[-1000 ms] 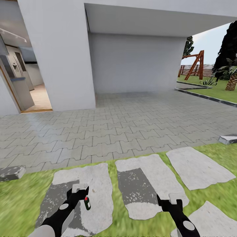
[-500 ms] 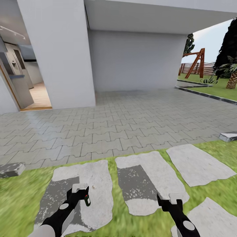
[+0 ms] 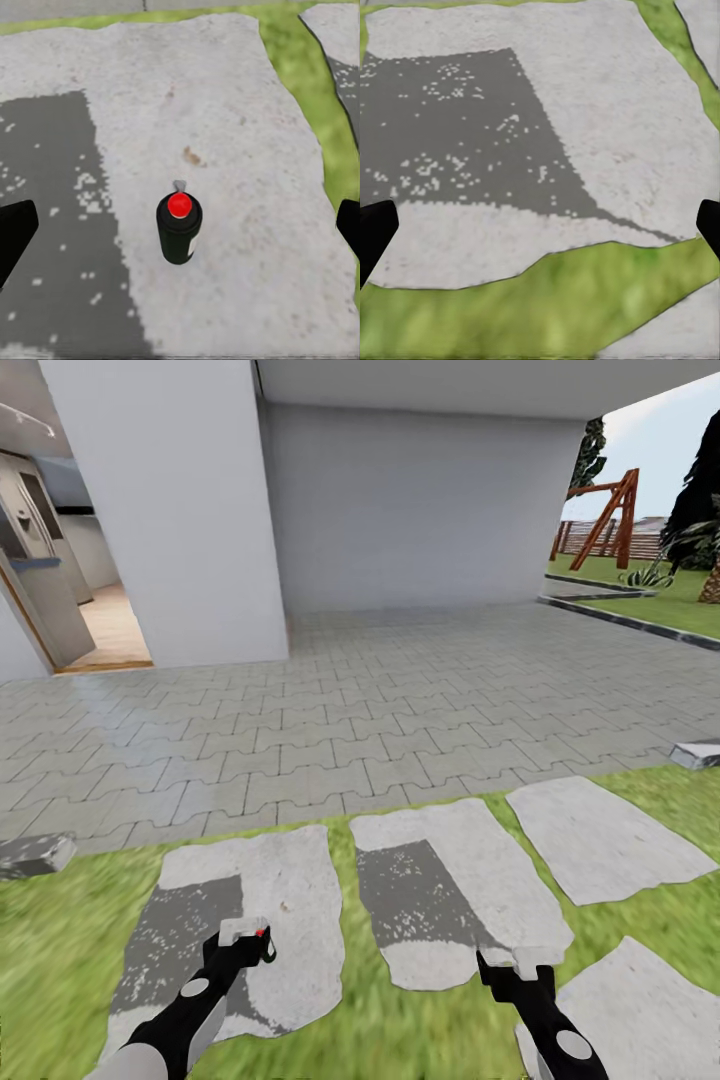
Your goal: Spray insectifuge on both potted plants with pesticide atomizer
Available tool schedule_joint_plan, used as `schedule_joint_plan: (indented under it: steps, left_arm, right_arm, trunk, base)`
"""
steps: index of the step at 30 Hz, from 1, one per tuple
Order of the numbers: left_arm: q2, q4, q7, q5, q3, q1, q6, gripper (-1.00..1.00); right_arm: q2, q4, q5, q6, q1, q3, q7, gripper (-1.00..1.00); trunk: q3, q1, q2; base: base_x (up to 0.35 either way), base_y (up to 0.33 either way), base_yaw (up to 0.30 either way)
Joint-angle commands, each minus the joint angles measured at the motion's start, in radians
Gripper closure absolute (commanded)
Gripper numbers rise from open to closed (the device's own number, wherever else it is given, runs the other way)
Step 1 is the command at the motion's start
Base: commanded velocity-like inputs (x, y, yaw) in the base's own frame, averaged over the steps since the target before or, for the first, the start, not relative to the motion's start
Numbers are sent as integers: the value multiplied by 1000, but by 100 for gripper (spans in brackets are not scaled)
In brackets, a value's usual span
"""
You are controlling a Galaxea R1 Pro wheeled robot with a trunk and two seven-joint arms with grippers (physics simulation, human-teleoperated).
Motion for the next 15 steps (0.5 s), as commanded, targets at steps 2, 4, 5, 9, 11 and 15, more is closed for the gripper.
schedule_joint_plan:
  steps: [2,4,5,9,11,15]
  left_arm:
    - [0,1,1,4,-1,0,-3,-100]
    - [0,1,1,4,-1,0,-4,-100]
    - [1,1,1,4,-1,0,-4,-100]
    - [1,1,1,4,-2,1,-5,-100]
    - [0,1,1,4,-3,1,-6,-100]
    - [0,1,1,4,-4,1,-7,-100]
  right_arm:
    - [0,1,1,-3,0,0,0,-100]
    - [0,1,1,-3,0,0,0,-100]
    - [0,1,1,-3,0,0,0,-100]
    - [0,1,1,-3,0,0,0,-100]
    - [0,1,1,-3,0,0,0,-100]
    - [0,1,1,-3,0,0,1,-100]
  trunk:
    - [-12,1,-1]
    - [-23,2,-1]
    - [-28,2,-2]
    - [-50,4,-2]
    - [-61,5,-3]
    - [-83,6,-4]
  base:
    - [0,0,0]
    - [0,0,0]
    - [0,0,0]
    - [0,0,0]
    - [0,0,0]
    - [0,0,0]
